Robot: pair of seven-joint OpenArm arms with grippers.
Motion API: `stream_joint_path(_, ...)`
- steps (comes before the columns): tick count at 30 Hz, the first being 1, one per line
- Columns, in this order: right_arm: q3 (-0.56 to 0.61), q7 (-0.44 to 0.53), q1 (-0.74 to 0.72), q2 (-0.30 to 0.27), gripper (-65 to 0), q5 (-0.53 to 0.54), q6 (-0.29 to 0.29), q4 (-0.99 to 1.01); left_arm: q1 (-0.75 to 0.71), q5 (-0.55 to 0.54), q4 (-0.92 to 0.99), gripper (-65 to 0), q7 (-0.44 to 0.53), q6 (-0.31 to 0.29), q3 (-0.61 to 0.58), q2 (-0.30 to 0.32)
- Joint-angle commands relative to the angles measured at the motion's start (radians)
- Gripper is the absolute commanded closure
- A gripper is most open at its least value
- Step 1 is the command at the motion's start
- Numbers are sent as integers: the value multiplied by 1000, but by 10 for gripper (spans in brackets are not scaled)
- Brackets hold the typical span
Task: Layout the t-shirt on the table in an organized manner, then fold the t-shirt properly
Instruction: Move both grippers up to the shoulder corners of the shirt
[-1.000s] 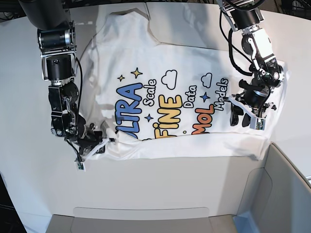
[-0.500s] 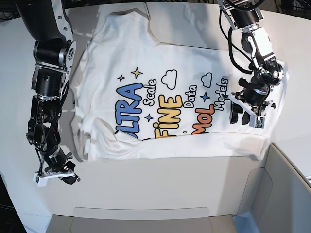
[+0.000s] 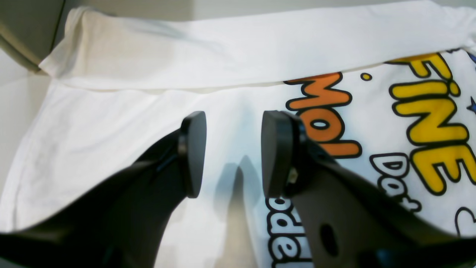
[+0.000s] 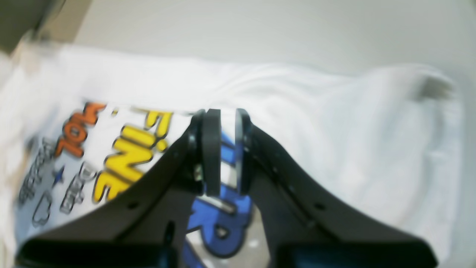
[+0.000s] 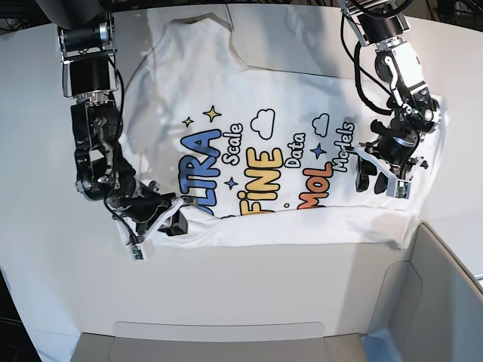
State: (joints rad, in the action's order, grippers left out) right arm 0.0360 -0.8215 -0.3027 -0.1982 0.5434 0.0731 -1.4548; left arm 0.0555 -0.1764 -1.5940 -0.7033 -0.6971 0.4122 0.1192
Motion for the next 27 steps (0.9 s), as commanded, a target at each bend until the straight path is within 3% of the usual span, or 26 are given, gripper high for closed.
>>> stream_joint_path(1,-6,23,-16,-19,-77,-35,-11,-19,19,-12,-18,-255,26,-1,1,9)
stream_joint_path(9,-63,26,164,-4,-77,-38,-2,-174,11,-12,-18,-255,26,-1,17,14)
stream_joint_path(16,-206,23,371,6,-78,171,0,-389,-38,-13,-44,-256,32,-1,153,40)
stream_joint_path(19,-227,23,446,-50,-78,249,0,-421,-50,-13,-58,-259,32,-1,235,40)
stream_joint_path(23,-230,21,560,-117,-78,399,0,-424,-52,-13,-56,-317,26,-1,325,56)
stream_joint_path(27,-241,21,673,-186,-78,559,-9,-424,-88,-13,-56,-336,26,-1,354,61)
